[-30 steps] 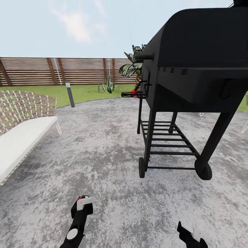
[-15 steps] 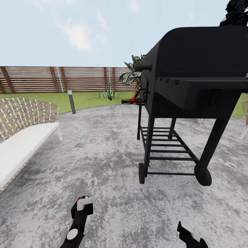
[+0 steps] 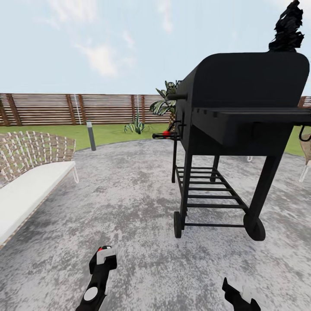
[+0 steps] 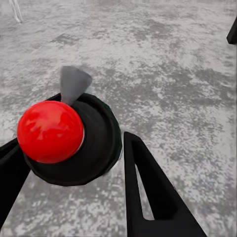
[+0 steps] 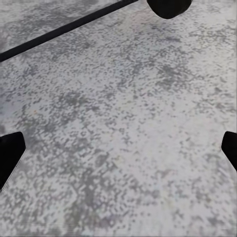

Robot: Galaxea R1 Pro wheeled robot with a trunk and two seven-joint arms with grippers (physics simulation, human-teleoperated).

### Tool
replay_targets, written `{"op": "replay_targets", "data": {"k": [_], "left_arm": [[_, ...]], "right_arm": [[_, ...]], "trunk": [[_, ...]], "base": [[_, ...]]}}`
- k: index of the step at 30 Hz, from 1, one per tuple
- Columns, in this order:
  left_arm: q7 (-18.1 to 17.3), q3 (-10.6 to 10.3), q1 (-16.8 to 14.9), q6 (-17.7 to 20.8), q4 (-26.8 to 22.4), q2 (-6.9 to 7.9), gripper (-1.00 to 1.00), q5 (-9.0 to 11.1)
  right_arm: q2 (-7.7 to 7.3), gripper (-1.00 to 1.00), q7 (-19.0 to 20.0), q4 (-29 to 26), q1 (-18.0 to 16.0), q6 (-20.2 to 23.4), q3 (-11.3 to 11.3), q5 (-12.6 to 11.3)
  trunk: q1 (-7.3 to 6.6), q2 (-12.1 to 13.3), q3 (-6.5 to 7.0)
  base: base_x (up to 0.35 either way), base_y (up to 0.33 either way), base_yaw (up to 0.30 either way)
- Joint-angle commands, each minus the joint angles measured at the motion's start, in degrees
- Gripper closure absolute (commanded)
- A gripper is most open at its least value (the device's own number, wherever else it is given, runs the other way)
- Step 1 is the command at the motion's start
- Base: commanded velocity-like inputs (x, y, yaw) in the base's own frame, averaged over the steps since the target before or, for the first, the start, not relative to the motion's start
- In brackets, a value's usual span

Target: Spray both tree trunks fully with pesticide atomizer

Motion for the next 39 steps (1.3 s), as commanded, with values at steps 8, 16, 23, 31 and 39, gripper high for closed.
{"op": "replay_targets", "data": {"k": [8, 16, 23, 31, 39], "left_arm": [[0.41, -0.19, -0.03, -0.22, 0.03, 0.02, 1.00, 0.28], [0.43, -0.21, -0.03, -0.22, 0.06, -0.03, 1.00, 0.30], [0.43, -0.21, -0.03, -0.21, 0.07, -0.04, 1.00, 0.26], [0.43, -0.21, -0.03, -0.21, 0.08, -0.03, 1.00, 0.25], [0.43, -0.20, -0.03, -0.21, 0.10, -0.02, 1.00, 0.25]], "right_arm": [[0.03, -1.00, 0.13, 0.01, -0.03, -0.25, -0.08, -0.53], [0.03, -1.00, 0.14, 0.01, -0.03, -0.25, -0.08, -0.53], [0.03, -1.00, 0.15, 0.01, -0.03, -0.25, -0.08, -0.53], [0.03, -1.00, 0.20, 0.01, -0.03, -0.25, -0.08, -0.53], [0.03, -1.00, 0.21, 0.01, -0.03, -0.25, -0.08, -0.49]], "trunk": [[-0.22, 0.09, 1.72], [-0.42, 0.20, 3.50], [-0.60, 0.29, 5.05], [-0.81, 0.40, 6.82], [-1.79, 2.05, 8.42]], "base": [[0.000, 0.000, 0.000], [0.000, 0.000, 0.000], [0.000, 0.000, 0.000], [0.000, 0.000, 0.000], [0.000, 0.000, 0.000]]}}
